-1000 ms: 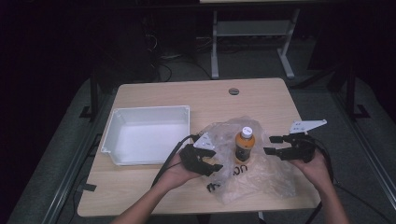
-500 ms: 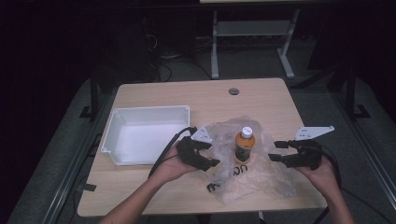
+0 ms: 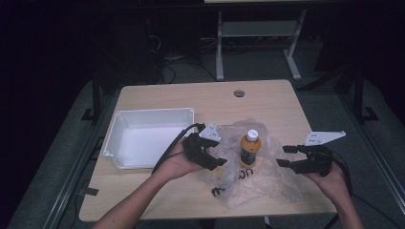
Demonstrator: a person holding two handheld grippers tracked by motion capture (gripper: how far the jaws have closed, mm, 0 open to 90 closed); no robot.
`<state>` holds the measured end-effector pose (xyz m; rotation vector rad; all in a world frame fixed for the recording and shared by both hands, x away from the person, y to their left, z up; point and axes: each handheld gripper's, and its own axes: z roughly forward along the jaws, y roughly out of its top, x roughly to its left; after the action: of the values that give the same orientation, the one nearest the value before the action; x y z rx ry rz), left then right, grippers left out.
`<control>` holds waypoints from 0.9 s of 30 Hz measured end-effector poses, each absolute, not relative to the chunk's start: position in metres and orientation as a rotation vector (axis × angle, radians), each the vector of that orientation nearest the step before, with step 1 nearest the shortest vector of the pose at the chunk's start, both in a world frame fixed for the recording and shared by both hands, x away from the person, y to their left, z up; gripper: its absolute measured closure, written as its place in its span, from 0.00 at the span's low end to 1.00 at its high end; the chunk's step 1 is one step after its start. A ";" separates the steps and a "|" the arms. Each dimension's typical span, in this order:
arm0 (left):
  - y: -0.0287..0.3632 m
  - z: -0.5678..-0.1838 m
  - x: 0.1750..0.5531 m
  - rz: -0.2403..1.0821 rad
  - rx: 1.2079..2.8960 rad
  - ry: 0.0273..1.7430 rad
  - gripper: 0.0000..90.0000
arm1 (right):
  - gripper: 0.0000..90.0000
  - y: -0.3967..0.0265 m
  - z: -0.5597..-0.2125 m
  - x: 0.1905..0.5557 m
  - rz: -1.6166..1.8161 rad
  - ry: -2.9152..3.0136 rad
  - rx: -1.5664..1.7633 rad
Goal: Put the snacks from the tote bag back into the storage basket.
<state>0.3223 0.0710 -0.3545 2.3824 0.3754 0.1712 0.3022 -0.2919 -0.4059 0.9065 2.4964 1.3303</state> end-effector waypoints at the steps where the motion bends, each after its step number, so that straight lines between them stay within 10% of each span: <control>1: 0.069 -0.354 0.323 0.169 2.389 0.370 0.37 | 0.41 -0.292 -0.404 0.302 1.334 2.490 0.900; 27: 0.046 -0.342 0.343 0.154 2.397 0.317 0.34 | 0.36 -0.298 -0.413 0.300 1.348 2.505 0.895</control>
<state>0.3434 0.0457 -0.3423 2.3966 0.3167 0.1540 0.2995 -0.2978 -0.4135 0.8950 2.5053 1.3481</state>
